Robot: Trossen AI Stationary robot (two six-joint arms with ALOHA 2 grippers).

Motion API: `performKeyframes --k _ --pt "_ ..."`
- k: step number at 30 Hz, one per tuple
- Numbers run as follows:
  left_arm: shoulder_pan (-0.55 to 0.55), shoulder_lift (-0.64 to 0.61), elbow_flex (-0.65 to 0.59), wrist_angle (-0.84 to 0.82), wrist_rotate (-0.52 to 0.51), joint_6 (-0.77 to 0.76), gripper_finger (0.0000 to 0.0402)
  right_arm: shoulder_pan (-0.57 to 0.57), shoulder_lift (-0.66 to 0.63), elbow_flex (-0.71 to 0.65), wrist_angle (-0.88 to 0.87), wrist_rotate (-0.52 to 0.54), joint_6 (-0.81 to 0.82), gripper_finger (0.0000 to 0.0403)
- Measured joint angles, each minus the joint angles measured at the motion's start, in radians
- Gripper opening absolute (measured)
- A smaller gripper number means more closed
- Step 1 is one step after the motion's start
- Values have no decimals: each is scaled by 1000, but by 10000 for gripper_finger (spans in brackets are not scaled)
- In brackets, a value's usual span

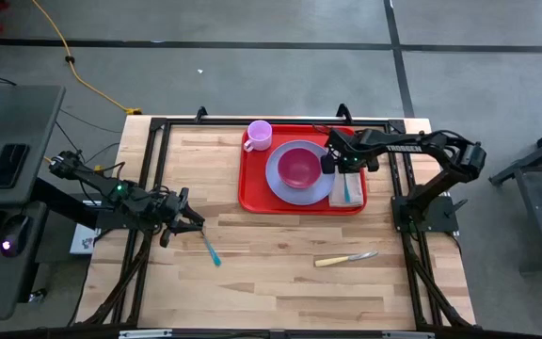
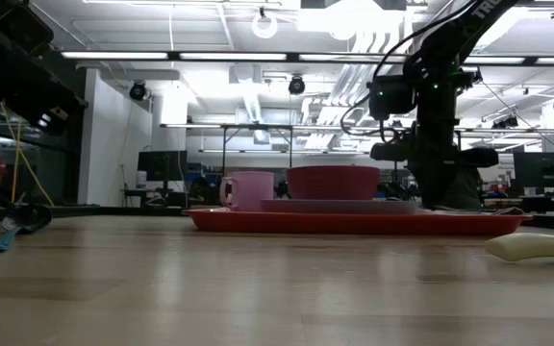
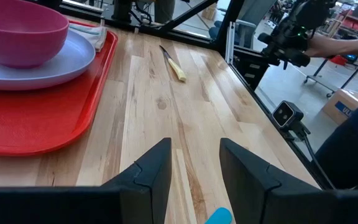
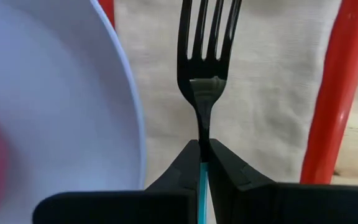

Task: Set up tray
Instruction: Put the blue fork on the white napkin on the red serving tray

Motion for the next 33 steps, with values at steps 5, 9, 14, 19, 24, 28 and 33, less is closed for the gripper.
performKeyframes --k 5,9,14,19,24,28,33 --pt "0 0 0 0 0 0 166 -28 0 0 -1 2 3 7" --pt "0 0 0 0 0 0 166 -35 0 0 -1 -1 -1 5" --pt "0 0 -1 -1 1 0 166 -35 0 0 4 3 -4 9" --pt "0 0 -1 -1 1 0 166 -35 0 0 3 4 -7 6" --pt "0 0 -1 -1 1 0 166 -35 0 -3 6 3 -24 8" --pt "0 0 -1 -1 1 0 166 -35 0 -37 18 -24 -11 8" --pt "0 0 -1 -1 1 0 166 -35 -1 -98 79 -45 20 6"
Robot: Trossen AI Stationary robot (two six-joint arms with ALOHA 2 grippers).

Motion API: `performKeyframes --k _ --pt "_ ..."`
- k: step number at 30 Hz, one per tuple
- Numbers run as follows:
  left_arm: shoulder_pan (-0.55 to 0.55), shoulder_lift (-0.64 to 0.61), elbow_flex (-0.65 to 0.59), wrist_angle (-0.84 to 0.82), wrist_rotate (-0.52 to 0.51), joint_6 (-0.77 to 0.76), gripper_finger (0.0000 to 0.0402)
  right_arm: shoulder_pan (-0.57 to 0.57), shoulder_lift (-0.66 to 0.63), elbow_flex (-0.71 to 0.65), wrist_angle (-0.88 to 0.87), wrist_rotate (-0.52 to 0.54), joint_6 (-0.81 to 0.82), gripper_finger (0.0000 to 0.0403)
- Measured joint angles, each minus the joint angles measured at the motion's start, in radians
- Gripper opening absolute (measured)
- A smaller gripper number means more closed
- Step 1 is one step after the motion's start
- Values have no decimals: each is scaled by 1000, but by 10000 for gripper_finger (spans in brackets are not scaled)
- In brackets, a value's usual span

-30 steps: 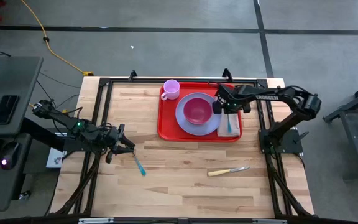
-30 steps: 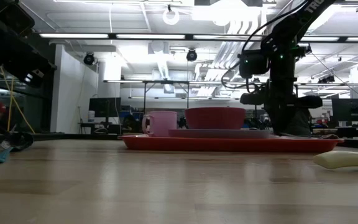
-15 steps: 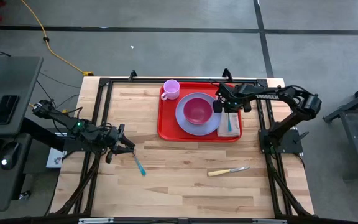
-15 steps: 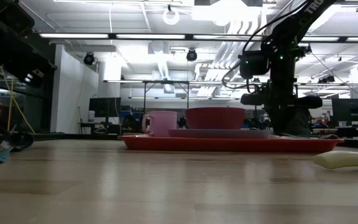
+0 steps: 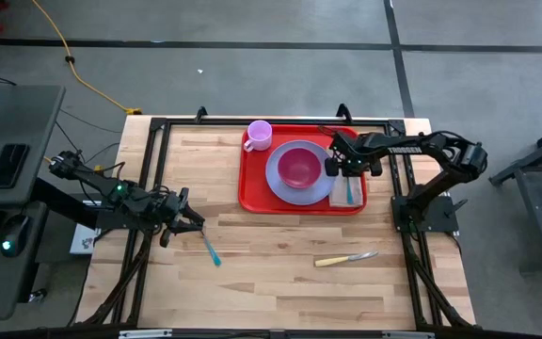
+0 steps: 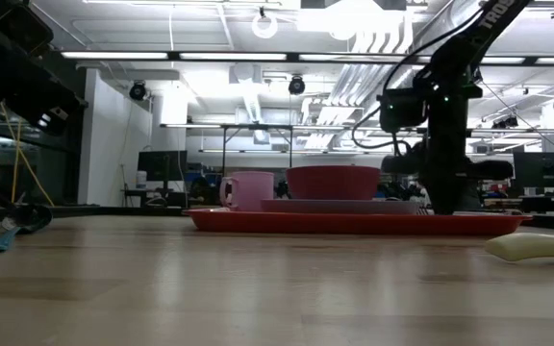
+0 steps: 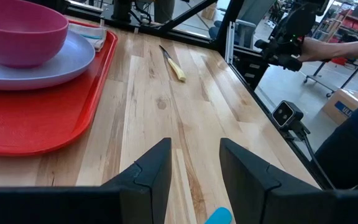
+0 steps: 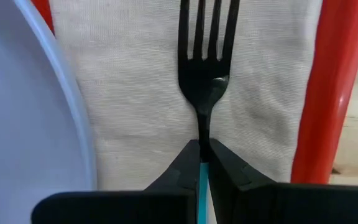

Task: Set up tray
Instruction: Put the blue fork on the white napkin on the red serving tray

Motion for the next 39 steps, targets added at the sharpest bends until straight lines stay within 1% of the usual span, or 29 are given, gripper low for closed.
performKeyframes --k 8,13,28,34,39 --pt "0 0 0 2 0 0 166 0 -2 -1 25 0 4 17" --pt "0 0 -1 5 0 0 166 -2 -1 11 40 16 0 17" --pt "0 0 -1 5 0 0 166 -38 -1 11 36 -5 1 20" --pt "0 0 -1 3 0 0 166 -38 -1 12 36 -7 1 31" --pt "0 0 -1 2 0 0 166 -38 -1 12 36 -14 -7 49"
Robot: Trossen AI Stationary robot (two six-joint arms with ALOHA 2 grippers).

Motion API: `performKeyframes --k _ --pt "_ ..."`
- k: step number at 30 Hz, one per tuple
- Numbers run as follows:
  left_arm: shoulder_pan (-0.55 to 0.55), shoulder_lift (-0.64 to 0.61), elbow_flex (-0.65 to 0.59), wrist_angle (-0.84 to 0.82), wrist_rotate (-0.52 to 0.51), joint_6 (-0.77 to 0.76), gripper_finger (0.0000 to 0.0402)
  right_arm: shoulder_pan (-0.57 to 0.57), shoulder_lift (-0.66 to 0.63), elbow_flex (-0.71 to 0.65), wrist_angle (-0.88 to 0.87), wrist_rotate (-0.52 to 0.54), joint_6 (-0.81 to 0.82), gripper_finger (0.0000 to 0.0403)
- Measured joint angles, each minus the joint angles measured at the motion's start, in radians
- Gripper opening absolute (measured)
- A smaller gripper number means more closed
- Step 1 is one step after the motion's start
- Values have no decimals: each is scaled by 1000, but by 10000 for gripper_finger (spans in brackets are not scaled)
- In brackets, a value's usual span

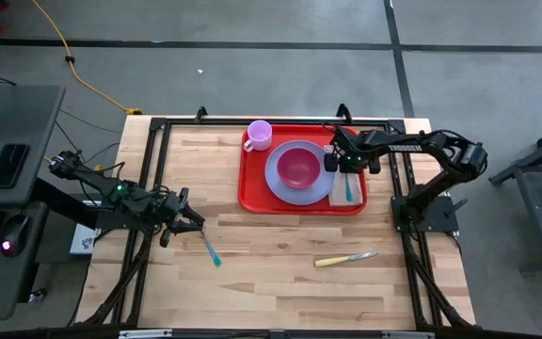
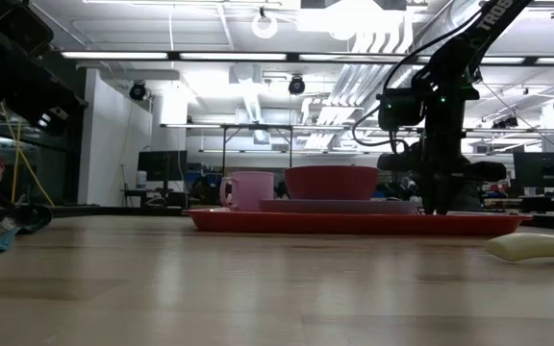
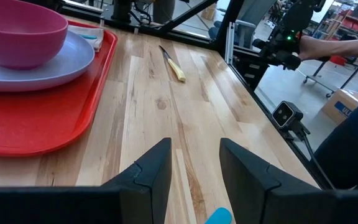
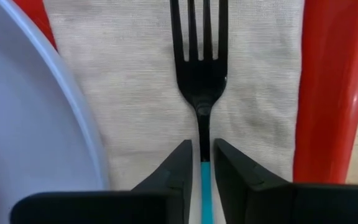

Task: Set up tray
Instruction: Put the blue fork on the white napkin on the red serving tray

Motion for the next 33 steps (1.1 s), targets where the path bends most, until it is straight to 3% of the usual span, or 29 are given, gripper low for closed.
performKeyframes --k 10,33 --pt "0 0 0 -1 0 0 166 0 0 0 0 -24 -29 78" --pt "0 0 0 1 0 0 166 -5 -2 0 0 -70 -106 79"
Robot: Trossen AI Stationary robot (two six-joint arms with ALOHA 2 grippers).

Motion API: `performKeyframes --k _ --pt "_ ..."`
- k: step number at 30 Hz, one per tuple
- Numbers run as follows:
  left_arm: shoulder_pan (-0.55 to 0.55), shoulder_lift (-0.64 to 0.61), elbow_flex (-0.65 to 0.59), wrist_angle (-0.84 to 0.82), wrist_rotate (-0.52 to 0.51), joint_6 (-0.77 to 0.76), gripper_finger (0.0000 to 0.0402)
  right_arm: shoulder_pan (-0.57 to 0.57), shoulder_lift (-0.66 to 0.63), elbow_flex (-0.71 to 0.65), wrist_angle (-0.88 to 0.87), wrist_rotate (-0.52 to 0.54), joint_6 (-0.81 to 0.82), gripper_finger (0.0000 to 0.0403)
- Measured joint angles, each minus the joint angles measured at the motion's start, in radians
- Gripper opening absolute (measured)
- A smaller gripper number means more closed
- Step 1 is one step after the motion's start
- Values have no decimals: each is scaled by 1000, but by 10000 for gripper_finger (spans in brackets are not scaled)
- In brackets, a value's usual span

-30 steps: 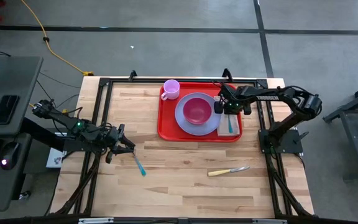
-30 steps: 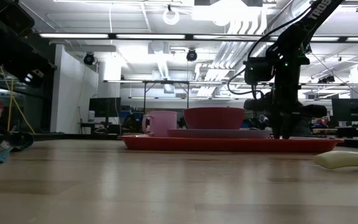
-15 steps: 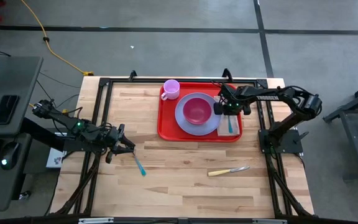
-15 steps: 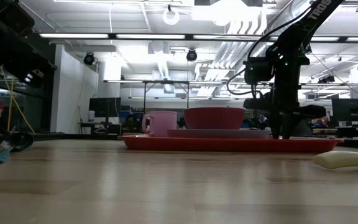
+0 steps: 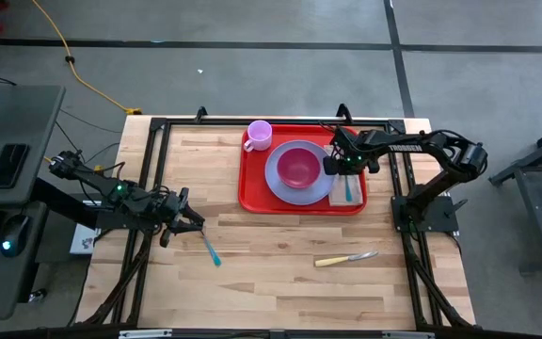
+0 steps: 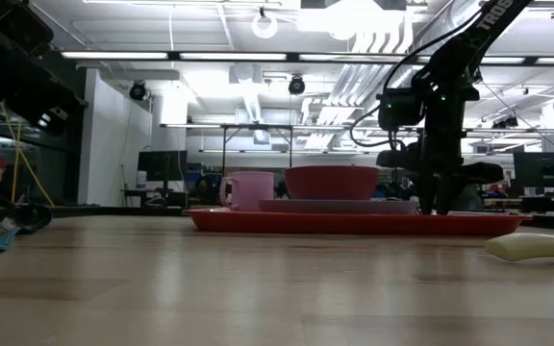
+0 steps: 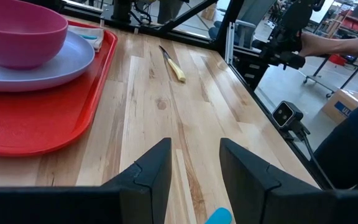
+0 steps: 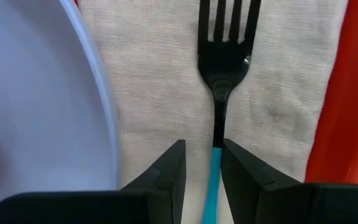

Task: Set up tray
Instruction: Put the blue fork on the white napkin on the red serving tray, then put the blue spoon on the left of the blue fork on the white napkin on the red serving tray

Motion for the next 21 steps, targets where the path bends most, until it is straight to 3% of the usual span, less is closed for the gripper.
performKeyframes --k 21 --pt "0 0 0 2 0 0 166 -121 -276 0 -31 -1 -47 78"
